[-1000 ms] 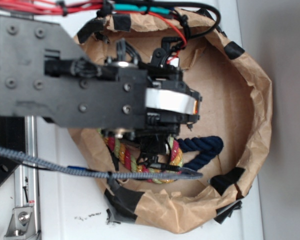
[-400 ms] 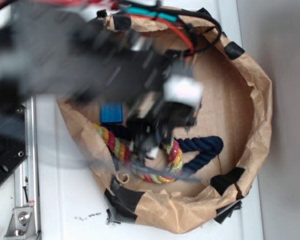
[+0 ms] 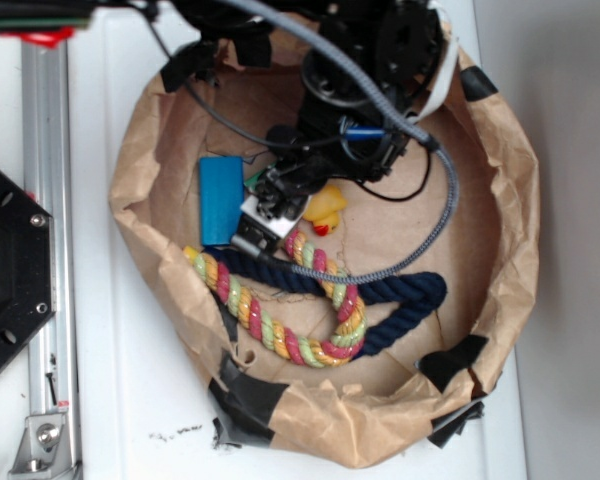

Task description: Grab the yellow duck.

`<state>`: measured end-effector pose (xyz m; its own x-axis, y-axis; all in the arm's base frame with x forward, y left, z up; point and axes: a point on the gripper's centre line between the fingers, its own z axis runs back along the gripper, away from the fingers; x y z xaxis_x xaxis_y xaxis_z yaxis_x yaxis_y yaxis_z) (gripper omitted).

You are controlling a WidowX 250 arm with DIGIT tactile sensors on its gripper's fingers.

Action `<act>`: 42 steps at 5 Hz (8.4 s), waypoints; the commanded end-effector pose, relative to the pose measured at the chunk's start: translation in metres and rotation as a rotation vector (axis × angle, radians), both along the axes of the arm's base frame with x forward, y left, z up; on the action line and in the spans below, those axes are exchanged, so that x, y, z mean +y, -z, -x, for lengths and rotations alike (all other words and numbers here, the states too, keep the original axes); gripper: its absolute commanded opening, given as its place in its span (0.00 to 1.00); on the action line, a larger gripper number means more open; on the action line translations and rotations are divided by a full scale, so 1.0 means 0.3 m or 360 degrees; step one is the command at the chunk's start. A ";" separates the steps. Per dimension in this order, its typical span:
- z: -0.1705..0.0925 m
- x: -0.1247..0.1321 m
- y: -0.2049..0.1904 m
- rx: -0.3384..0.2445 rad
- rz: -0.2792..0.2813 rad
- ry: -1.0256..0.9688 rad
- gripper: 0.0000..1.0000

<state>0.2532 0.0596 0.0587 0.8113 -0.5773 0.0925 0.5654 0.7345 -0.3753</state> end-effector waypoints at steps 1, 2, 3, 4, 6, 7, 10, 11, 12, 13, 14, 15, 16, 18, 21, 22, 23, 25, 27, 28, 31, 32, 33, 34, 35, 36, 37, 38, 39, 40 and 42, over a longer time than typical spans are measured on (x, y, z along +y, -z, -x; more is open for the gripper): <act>-0.066 -0.054 0.036 -0.0188 -0.0637 0.0103 1.00; -0.069 -0.075 0.076 -0.0374 -0.0715 -0.0032 1.00; -0.081 -0.066 0.097 -0.0425 -0.0645 -0.0118 0.00; -0.088 -0.043 0.107 -0.0446 -0.0544 -0.0209 0.00; -0.081 -0.010 0.090 -0.0537 -0.0530 -0.0215 0.00; -0.062 0.010 0.069 -0.0651 -0.0496 -0.0261 0.00; -0.044 0.007 0.012 -0.0885 -0.0481 -0.0341 0.00; -0.031 0.024 0.006 -0.0904 -0.0473 -0.0324 0.00; -0.032 0.043 -0.046 -0.0870 -0.0424 -0.0418 0.00; -0.050 0.021 -0.211 -0.1040 -0.0357 -0.0486 0.00; -0.065 0.008 -0.265 -0.1002 -0.0306 -0.0520 1.00; -0.097 -0.006 -0.192 -0.0920 -0.0313 -0.0586 1.00; -0.100 0.012 -0.093 -0.0784 -0.0341 -0.0605 1.00; -0.133 0.009 0.120 -0.0430 -0.0241 -0.0563 1.00; -0.126 0.000 0.026 -0.0635 -0.0155 -0.0508 0.00; -0.135 -0.046 -0.126 -0.0764 -0.0084 -0.0473 0.00; -0.126 -0.099 -0.281 -0.0823 -0.0070 -0.0479 0.00; -0.098 -0.089 -0.249 -0.0592 -0.0186 -0.0704 1.00; -0.148 -0.049 0.052 -0.0477 -0.0259 -0.0765 1.00; -0.181 -0.059 0.166 -0.0409 -0.0260 -0.0728 1.00; -0.205 -0.113 0.008 -0.0409 -0.0122 -0.0589 0.00; -0.182 -0.129 -0.158 -0.0533 -0.0082 -0.0637 0.00; -0.111 -0.123 -0.325 -0.0603 -0.0080 -0.0707 0.00; -0.076 -0.125 -0.370 -0.0578 -0.0085 -0.0736 0.00; -0.055 -0.113 -0.318 -0.0480 -0.0140 -0.0900 1.00; -0.041 -0.084 -0.154 -0.0394 -0.0253 -0.0778 1.00; -0.015 -0.048 -0.002 -0.0238 -0.0289 -0.0633 1.00; -0.027 -0.036 0.100 -0.0138 -0.0372 -0.0692 1.00; -0.073 -0.099 0.177 -0.0241 -0.0235 -0.0573 1.00; -0.089 -0.152 0.197 -0.0281 -0.0180 -0.0413 1.00; -0.073 -0.151 0.222 -0.0311 -0.0268 -0.0442 0.00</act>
<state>0.2900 0.0297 0.0077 0.9185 -0.3162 0.2376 0.3477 0.9318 -0.1041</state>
